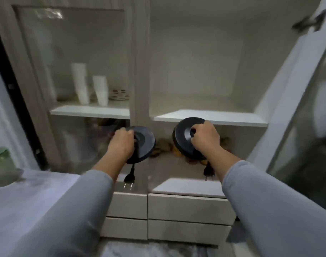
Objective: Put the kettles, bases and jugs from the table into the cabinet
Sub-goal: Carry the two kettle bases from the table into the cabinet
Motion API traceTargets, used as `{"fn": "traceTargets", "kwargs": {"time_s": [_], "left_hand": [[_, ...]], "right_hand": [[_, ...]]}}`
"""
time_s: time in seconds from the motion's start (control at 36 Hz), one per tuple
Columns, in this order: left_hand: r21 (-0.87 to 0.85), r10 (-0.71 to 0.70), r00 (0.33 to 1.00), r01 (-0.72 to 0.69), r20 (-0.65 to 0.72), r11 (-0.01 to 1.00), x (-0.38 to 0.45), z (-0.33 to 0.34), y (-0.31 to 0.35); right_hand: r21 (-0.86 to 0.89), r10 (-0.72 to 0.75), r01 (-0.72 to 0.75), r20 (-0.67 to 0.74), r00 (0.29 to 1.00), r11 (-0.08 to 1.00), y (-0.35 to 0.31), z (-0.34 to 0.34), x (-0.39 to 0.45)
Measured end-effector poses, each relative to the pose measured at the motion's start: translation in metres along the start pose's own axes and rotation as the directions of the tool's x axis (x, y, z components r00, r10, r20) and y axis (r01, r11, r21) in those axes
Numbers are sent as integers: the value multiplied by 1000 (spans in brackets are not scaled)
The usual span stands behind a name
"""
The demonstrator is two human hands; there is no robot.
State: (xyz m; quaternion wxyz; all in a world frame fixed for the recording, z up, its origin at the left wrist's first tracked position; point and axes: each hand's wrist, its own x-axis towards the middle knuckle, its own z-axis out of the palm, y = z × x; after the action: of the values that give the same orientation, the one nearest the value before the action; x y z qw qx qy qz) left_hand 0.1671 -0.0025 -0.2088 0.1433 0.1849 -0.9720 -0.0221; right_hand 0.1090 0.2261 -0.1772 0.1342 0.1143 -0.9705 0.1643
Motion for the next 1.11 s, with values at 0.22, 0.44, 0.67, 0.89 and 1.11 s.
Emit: {"fn": "traceTargets", "kwargs": {"time_s": [0.22,0.44,0.67,0.89,1.11], "left_hand": [[-111,161,982,-172,-103,979,38,-23,96],[-74,249,958,-262,-144,962,132,-40,141],[-181,255,961,-271,-109,945,241,-36,177],[-203,325,945,-326,-43,923,324,5,215],[-140,362,932,-356,16,924,378,40,249]], "right_hand": [[-43,90,-93,-81,993,995,74,-55,34],[-29,171,-177,-147,974,984,106,-60,108],[-39,236,-247,-179,955,968,108,-49,204],[-52,299,-311,-160,941,949,119,-22,276],[-110,377,-389,-118,919,915,147,3,335]]}}
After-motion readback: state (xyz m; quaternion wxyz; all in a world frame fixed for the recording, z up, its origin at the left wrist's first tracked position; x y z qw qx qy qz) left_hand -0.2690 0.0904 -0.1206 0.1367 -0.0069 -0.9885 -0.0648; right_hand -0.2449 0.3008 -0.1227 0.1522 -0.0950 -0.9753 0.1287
